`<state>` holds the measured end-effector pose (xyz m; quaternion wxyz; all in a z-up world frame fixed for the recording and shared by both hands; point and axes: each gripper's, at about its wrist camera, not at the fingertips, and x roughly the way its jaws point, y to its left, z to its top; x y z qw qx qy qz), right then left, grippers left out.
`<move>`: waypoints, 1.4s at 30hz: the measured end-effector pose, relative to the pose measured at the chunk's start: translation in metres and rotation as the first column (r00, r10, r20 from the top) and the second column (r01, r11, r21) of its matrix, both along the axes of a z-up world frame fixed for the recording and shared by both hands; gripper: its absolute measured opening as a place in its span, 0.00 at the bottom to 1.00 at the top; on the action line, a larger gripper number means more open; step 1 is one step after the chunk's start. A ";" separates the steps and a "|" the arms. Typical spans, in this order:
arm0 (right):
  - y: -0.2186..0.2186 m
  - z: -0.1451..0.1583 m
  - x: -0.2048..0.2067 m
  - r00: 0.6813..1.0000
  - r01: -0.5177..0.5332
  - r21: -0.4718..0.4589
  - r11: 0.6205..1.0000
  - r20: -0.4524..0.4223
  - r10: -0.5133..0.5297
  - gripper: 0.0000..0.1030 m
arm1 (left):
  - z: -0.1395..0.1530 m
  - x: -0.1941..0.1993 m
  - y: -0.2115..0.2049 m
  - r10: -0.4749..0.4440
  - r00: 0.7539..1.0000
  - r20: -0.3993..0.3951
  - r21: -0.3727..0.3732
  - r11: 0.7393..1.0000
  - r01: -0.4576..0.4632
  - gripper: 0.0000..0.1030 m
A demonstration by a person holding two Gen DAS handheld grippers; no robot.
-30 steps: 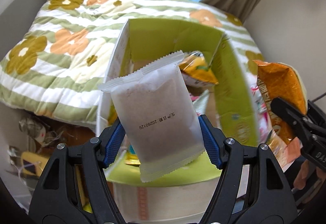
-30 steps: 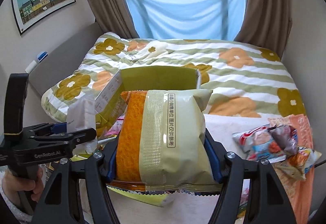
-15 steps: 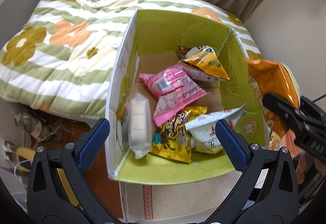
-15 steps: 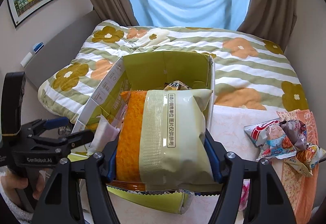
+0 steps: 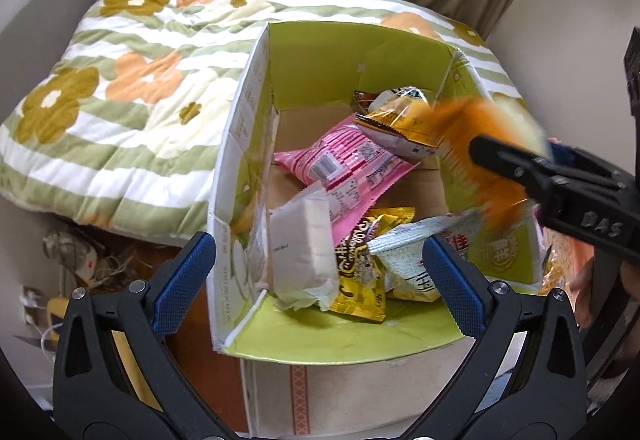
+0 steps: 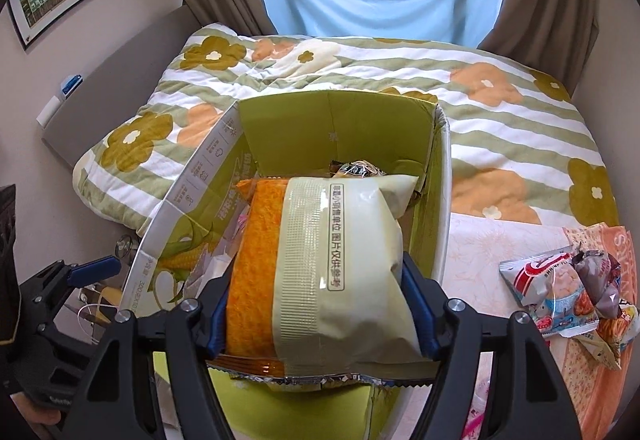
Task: Organize snacks
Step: 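Lower the orange-and-cream bag into the green box and open the right tool, then grasp the pink-and-white bag with the left tool while the right reaches the waffle packet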
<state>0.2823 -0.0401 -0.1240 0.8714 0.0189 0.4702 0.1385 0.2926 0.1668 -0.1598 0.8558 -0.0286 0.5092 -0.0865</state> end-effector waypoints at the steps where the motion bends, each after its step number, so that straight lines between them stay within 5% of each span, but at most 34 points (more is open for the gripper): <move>1: 0.000 0.000 0.001 1.000 0.003 0.006 1.000 0.009 -0.003 0.79 | -0.001 0.000 0.002 0.003 1.000 -0.003 0.003 1.000 -0.003 0.99; 4: -0.005 0.007 -0.004 0.997 0.025 0.048 0.999 0.077 -0.029 0.99 | -0.004 0.000 0.008 0.015 1.000 -0.017 -0.008 1.000 -0.015 0.99; 24: -0.021 0.029 -0.048 0.987 0.097 0.048 0.994 0.121 -0.102 0.99 | -0.001 -0.010 0.005 -0.067 0.998 -0.012 -0.109 0.992 0.065 0.99; 34: -0.058 0.041 -0.087 0.963 0.221 0.031 0.975 0.153 -0.223 0.99 | 0.020 -0.016 -0.049 -0.193 0.980 0.047 -0.118 0.973 0.197 0.99; 42: -0.130 0.048 -0.128 0.920 0.357 0.031 0.934 0.163 -0.357 0.99 | 0.035 -0.028 -0.130 -0.311 0.948 0.070 -0.095 0.944 0.317 0.99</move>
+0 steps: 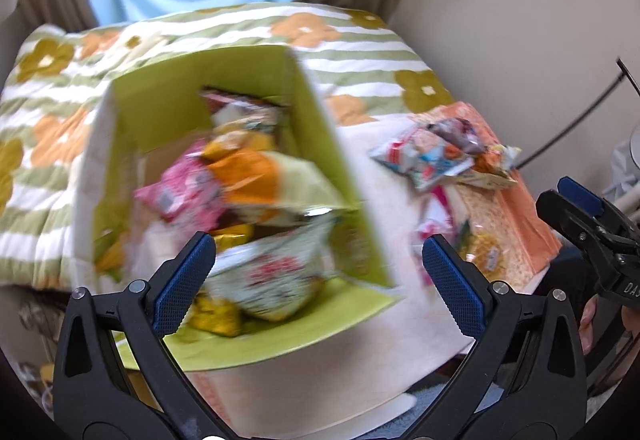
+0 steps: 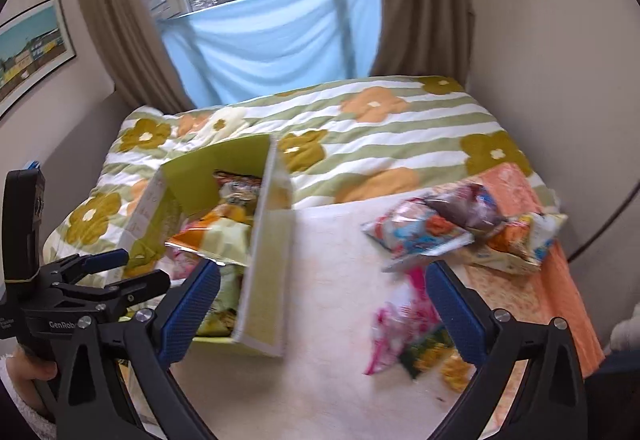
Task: Organize snacks
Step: 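Grasp the pink-and-white bag with the left tool while the right reaches the waffle packet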
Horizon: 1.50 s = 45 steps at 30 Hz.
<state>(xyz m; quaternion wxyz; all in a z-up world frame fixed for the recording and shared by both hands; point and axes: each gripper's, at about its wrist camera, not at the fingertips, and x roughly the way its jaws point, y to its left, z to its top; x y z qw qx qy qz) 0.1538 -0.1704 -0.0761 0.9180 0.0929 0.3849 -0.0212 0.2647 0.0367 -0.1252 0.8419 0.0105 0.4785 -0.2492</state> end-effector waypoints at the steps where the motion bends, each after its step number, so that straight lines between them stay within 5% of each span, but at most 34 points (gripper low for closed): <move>1: -0.011 0.000 -0.006 1.000 0.022 -0.002 1.000 -0.004 -0.022 0.99 | 0.002 -0.003 -0.014 -0.022 1.000 -0.001 -0.004 1.000 0.022 0.99; 10: -0.087 -0.023 -0.053 0.975 0.183 -0.043 0.982 -0.119 -0.186 0.99 | -0.003 -0.018 -0.121 -0.197 0.980 -0.029 0.059 0.978 0.198 0.99; 16: -0.117 -0.058 -0.076 0.937 0.292 0.056 0.955 -0.215 -0.274 0.99 | -0.035 -0.015 -0.170 -0.266 0.954 -0.135 0.113 0.953 0.282 0.99; 28: -0.138 -0.126 -0.082 0.825 0.513 0.152 0.845 -0.358 -0.436 0.99 | -0.107 0.000 -0.221 -0.350 0.906 -0.239 0.253 0.878 0.406 0.96; 36: -0.138 -0.157 -0.069 0.779 0.580 0.134 0.804 -0.381 -0.499 0.99 | -0.136 0.018 -0.223 -0.330 0.900 -0.287 0.269 0.873 0.406 0.93; 40: -0.139 -0.166 -0.061 0.769 0.587 0.122 0.800 -0.392 -0.504 0.99 | -0.148 0.021 -0.227 -0.330 0.895 -0.300 0.271 0.870 0.412 0.74; 45: -0.143 -0.174 -0.052 0.755 0.596 0.095 0.798 -0.405 -0.516 0.99 | -0.159 0.024 -0.232 -0.350 0.875 -0.334 0.230 0.870 0.436 0.64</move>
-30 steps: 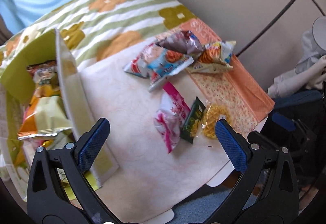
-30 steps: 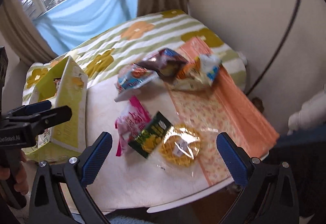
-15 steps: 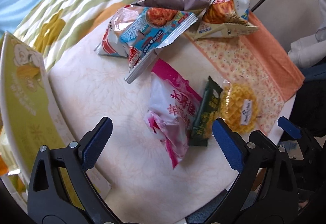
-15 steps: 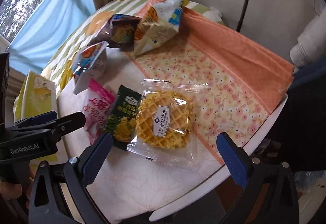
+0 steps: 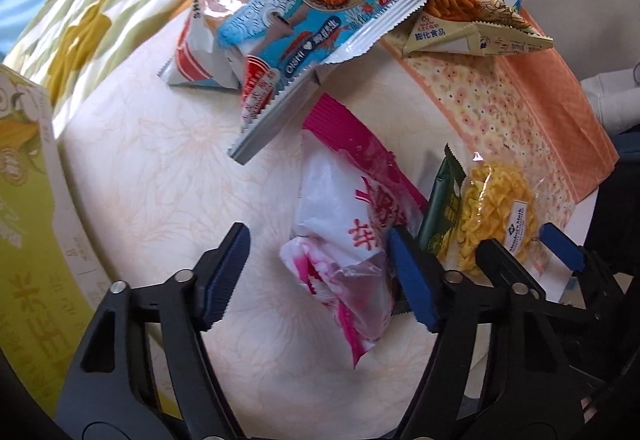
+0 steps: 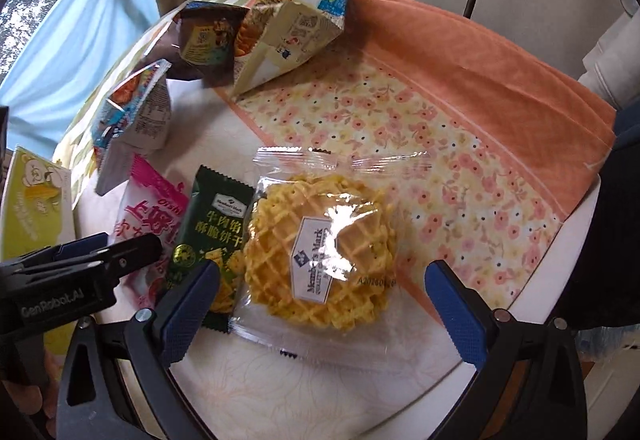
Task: Organize snacks
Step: 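Grasp the pink-and-white bag with the left tool while the right reaches the waffle packet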
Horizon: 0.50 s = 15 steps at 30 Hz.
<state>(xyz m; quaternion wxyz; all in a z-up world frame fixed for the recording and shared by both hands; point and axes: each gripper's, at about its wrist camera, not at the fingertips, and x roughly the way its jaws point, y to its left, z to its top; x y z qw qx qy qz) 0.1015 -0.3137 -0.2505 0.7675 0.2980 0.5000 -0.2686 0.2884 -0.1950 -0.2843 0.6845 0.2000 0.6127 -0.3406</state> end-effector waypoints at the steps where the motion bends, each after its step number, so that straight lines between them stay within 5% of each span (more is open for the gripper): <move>1: -0.001 -0.002 0.002 1.000 0.003 0.000 1.000 -0.001 -0.003 0.99 | -0.002 0.001 0.000 -0.002 1.000 -0.009 -0.006 1.000 0.002 0.62; 5: -0.008 -0.008 0.008 1.000 0.017 0.004 1.000 -0.011 -0.017 0.99 | -0.005 -0.001 -0.002 -0.036 0.999 -0.012 -0.032 0.999 0.036 0.47; 15: -0.003 -0.018 0.017 0.999 0.001 -0.027 1.000 -0.033 -0.001 0.99 | 0.016 -0.008 0.006 -0.054 0.994 0.091 -0.021 0.998 0.056 0.40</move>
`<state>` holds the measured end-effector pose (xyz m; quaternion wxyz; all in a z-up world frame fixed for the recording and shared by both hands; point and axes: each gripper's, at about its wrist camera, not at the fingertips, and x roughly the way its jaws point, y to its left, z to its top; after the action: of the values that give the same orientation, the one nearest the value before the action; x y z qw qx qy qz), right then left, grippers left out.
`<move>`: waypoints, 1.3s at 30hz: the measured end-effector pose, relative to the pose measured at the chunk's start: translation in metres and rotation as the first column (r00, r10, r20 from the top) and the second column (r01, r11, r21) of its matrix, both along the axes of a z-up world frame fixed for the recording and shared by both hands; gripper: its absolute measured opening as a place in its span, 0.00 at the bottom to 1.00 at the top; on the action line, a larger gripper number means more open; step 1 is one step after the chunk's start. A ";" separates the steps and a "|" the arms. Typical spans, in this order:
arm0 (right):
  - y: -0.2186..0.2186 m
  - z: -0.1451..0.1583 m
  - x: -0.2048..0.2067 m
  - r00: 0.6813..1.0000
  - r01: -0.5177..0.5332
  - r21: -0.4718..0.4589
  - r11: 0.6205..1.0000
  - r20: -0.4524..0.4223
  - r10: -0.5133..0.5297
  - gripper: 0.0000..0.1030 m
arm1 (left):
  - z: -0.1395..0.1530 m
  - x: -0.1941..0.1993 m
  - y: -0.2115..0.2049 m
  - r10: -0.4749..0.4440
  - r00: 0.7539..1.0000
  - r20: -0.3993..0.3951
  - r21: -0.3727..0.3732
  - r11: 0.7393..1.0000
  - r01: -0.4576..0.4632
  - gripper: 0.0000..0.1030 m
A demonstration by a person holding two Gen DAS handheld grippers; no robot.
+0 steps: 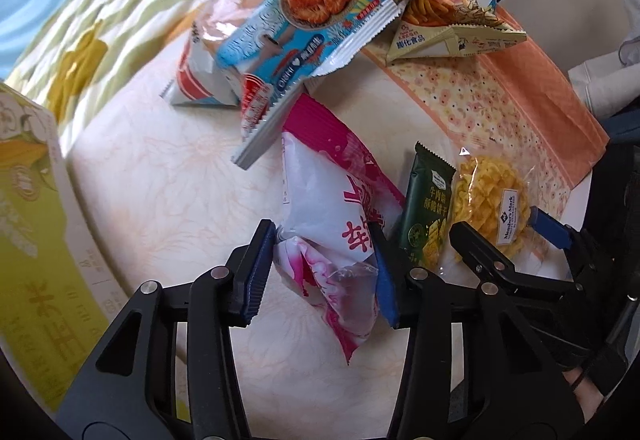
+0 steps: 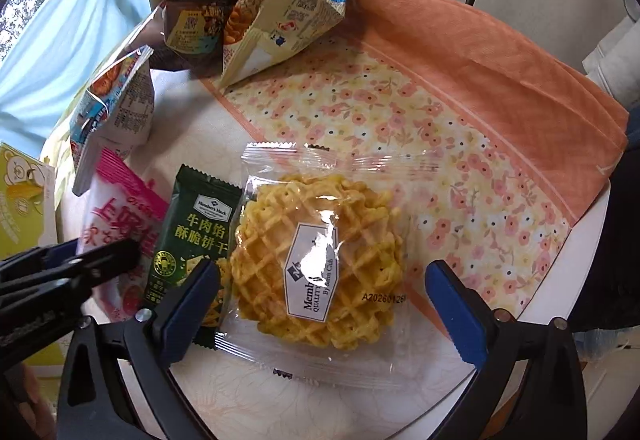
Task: Organize snacks
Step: 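Grasp the pink-and-white bag with the left tool while the right reaches the waffle packet, then grasp the waffle packet with the right tool while the left carries the pink bag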
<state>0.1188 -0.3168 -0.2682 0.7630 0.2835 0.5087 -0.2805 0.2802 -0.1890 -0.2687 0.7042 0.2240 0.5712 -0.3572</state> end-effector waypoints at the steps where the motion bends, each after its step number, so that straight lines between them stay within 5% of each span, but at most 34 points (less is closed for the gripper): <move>1: 0.001 -0.002 0.003 1.000 -0.003 -0.003 1.000 -0.001 0.003 0.99 | 0.002 -0.002 0.001 0.002 1.000 0.016 0.004 1.000 -0.003 0.40; 21: 0.002 -0.017 0.024 0.998 -0.050 -0.056 0.997 -0.026 0.048 0.98 | 0.030 -0.013 0.029 0.069 0.994 0.088 -0.026 0.997 -0.067 0.40; 28: 0.009 -0.016 0.021 0.996 -0.089 -0.079 0.993 -0.017 0.088 0.75 | 0.036 -0.018 0.035 0.102 0.991 0.092 -0.043 0.994 -0.098 0.40; 39: 0.004 0.017 0.006 0.985 -0.159 -0.098 0.982 0.043 0.164 0.70 | 0.069 -0.026 0.044 0.190 0.977 0.101 -0.121 0.977 -0.178 0.40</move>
<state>0.1243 -0.3125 -0.2508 0.8085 0.2118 0.4967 -0.2340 0.2543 -0.1448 -0.2002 0.7767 0.1501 0.5282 -0.3087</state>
